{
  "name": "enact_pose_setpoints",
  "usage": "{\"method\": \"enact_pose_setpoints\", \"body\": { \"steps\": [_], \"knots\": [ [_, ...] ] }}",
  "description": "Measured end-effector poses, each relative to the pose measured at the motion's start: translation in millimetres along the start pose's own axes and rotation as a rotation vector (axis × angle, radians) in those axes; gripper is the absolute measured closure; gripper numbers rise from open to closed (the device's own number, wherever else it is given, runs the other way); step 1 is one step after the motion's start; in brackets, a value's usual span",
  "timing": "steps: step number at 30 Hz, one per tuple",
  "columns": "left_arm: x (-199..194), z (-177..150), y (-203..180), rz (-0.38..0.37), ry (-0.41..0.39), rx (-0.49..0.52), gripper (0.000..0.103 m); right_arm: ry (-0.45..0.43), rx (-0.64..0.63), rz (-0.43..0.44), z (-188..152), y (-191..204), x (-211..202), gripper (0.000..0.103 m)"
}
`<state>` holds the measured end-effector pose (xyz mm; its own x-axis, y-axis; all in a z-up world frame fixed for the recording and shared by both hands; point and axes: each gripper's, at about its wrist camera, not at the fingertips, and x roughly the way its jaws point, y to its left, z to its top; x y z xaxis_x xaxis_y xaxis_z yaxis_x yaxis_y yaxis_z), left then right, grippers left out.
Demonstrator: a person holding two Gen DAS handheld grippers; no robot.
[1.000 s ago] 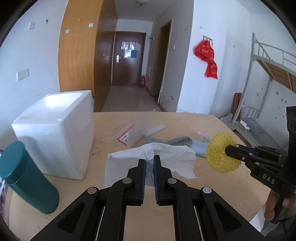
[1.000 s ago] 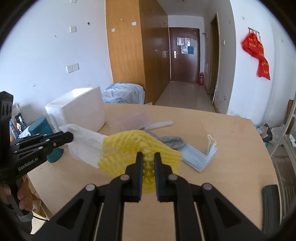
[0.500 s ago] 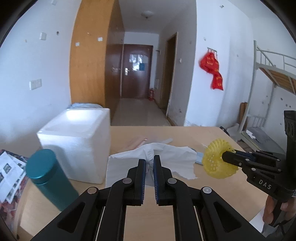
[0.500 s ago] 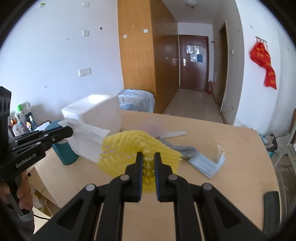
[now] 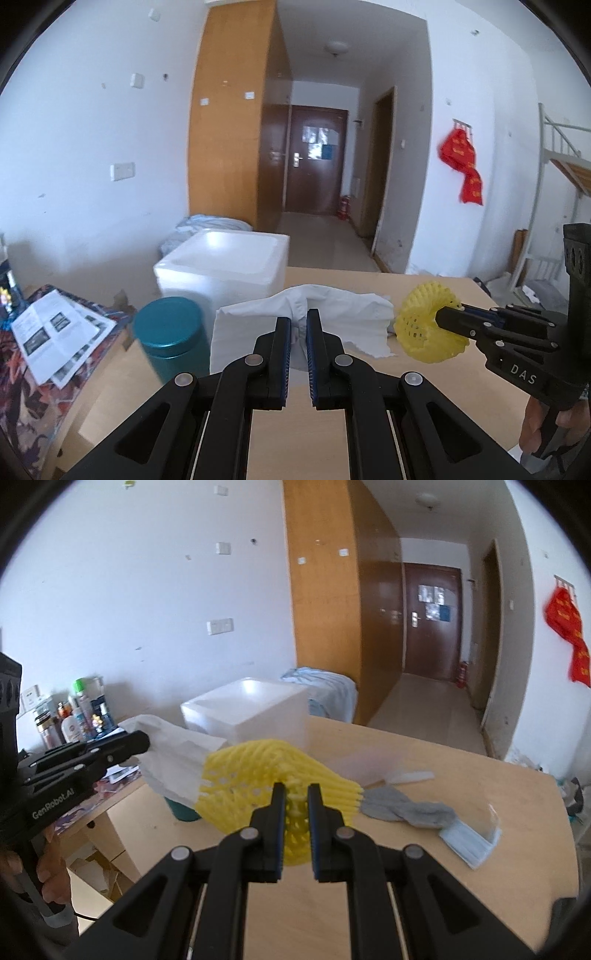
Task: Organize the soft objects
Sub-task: 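Carry the tissue with the left tool and the net with the right tool to the foam box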
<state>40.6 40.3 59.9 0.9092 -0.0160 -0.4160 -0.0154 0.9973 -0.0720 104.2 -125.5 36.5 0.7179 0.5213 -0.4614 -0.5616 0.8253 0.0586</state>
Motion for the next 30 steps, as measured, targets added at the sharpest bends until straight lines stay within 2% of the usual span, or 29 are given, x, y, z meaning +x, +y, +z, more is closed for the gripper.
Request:
{"method": "enact_pose_setpoints", "body": {
  "steps": [11, 30],
  "knots": [
    [-11, 2, 29, 0.075, -0.009, -0.045, 0.094, -0.005, -0.038, 0.069, 15, 28, 14, 0.089],
    [25, 63, 56, 0.127, -0.088, -0.040, 0.094, -0.050, -0.085, 0.044, 76, 33, 42, 0.089]
  ]
}}
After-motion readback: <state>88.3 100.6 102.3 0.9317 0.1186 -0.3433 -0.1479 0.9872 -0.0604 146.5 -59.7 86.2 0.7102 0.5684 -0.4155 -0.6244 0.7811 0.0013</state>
